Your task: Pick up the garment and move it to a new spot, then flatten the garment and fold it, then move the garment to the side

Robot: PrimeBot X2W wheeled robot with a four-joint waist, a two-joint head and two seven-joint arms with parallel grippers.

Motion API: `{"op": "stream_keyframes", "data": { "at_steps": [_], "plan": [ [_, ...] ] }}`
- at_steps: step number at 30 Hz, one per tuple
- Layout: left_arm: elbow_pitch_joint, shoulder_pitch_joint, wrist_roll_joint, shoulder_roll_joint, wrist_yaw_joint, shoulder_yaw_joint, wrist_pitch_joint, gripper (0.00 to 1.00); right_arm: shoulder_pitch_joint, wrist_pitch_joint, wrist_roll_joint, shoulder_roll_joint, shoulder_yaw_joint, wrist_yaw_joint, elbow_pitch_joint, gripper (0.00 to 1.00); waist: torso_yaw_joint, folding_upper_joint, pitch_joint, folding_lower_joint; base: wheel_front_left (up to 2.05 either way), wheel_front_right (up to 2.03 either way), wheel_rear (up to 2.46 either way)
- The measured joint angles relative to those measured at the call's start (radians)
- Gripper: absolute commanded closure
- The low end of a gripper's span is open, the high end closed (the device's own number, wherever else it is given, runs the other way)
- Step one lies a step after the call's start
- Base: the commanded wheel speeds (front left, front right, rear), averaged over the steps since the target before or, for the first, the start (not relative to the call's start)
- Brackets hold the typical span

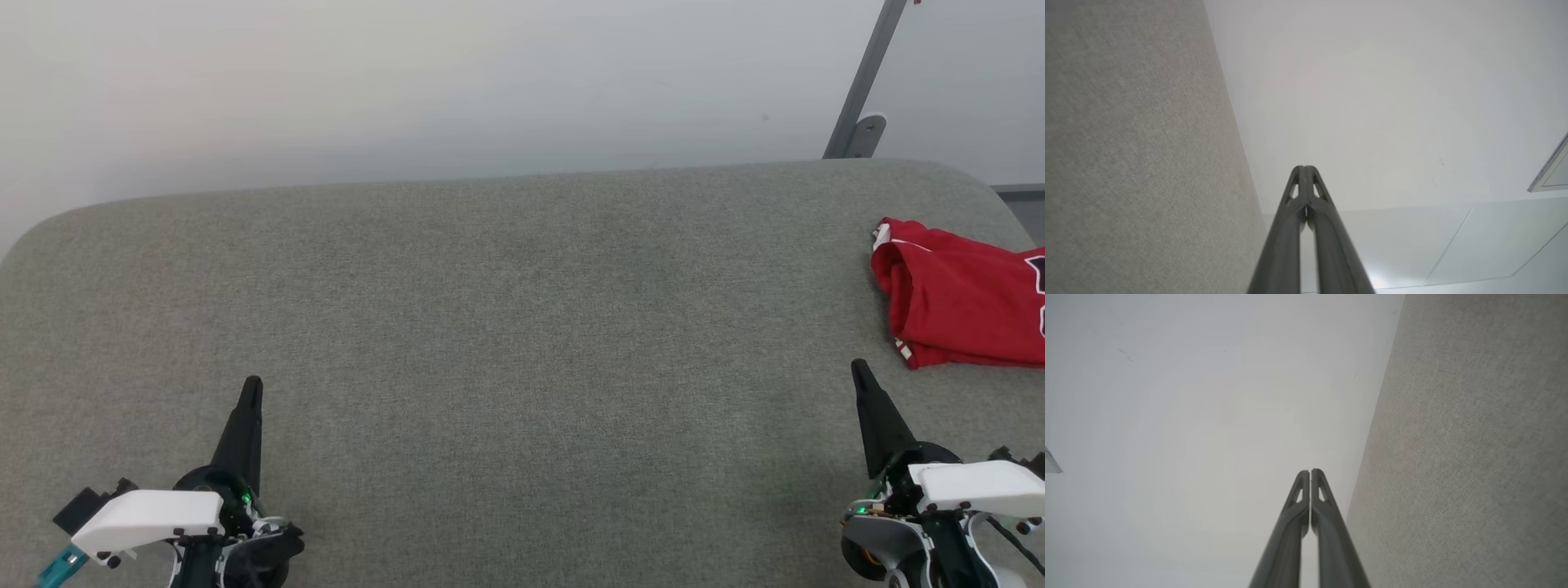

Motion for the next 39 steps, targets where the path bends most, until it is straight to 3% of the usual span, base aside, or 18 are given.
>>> {"op": "stream_keyframes", "data": {
  "at_steps": [39],
  "plan": [
    [0.006,-0.007,-0.035,-0.007,0.0,0.0,0.009,1.0,-0.009,0.01,0.031,0.007,-0.003,0.0,-0.002,1.0,-0.002,0.0,0.002,0.0,0.0,0.0,0.0]
  ]
}}
